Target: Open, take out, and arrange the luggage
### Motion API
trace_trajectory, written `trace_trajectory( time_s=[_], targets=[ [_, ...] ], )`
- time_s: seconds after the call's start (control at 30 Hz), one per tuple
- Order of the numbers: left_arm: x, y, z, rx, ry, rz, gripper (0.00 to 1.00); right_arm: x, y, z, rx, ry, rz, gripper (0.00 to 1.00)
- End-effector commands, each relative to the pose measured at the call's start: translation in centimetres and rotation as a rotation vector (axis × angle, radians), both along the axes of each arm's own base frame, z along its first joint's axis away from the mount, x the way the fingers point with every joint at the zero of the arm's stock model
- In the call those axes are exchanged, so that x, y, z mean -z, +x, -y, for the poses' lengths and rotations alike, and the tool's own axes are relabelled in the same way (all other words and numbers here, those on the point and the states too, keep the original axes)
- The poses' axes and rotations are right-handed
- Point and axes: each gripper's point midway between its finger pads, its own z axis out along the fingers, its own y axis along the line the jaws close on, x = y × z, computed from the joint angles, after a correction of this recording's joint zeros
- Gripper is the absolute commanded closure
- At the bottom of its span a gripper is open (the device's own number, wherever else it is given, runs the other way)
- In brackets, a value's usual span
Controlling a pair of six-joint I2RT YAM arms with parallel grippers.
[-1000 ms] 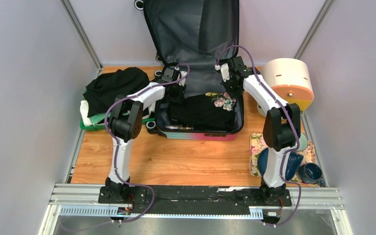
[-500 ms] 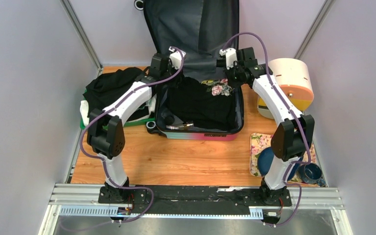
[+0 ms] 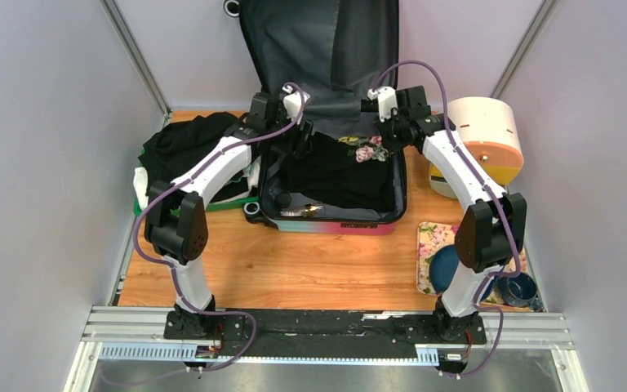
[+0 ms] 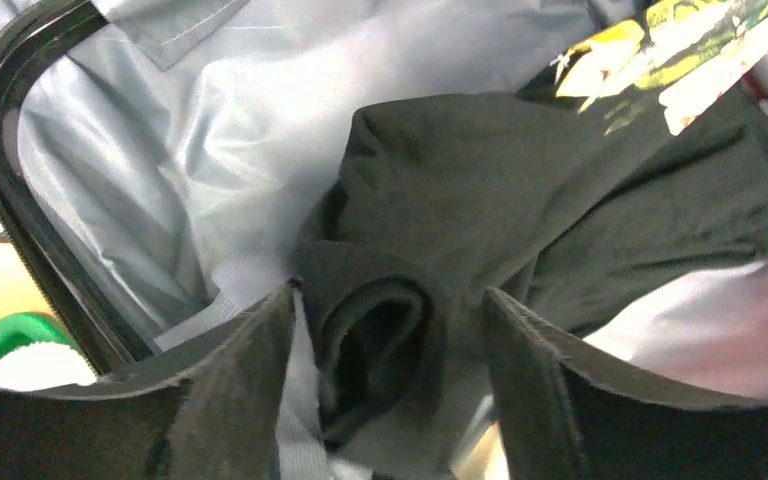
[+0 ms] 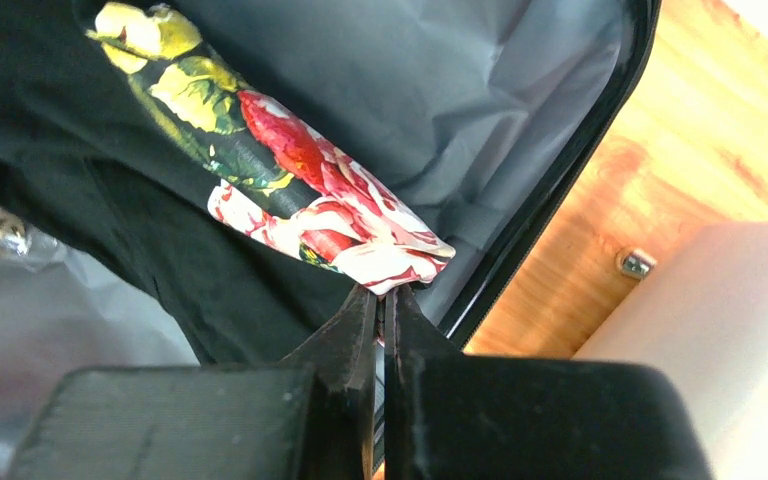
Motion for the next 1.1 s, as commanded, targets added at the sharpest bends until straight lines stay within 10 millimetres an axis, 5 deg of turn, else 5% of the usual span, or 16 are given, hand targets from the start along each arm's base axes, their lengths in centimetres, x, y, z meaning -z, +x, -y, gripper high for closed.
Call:
trace_trajectory(
  time_s=[0.0,0.2,0.37,0.63,1.07],
  targets=[
    [-1.4,-0.9,-0.1,0.032,-0.055,-0.013,0.18,-2.4,-1.0,1.6,-0.01,-0.032,0.081,1.0],
    [-4.9,3.6,-6.5,-0.163,-0.021,0.093,0.18,-1.5,-2.1,1.9,-0.004,-0.022,0.048,1.0],
    [-4.8,3.8,-3.9,0.006,-0.061,0.06,0.17,-1.2,-2.0,1.9,-0.001,-0.022,0.035,1.0],
    [-0.5,6.7,-0.2,0.08,-0.146,-0.052,0.16,-1.3,-2.5,2.2,0.006,-0.034,0.03,1.0],
    [9.0,4.9,1.2,0.197,-0.057,-0.206,0.15,-1.5,-2.9,2.6,0.027,-0.038,0.014,1.0]
  ],
)
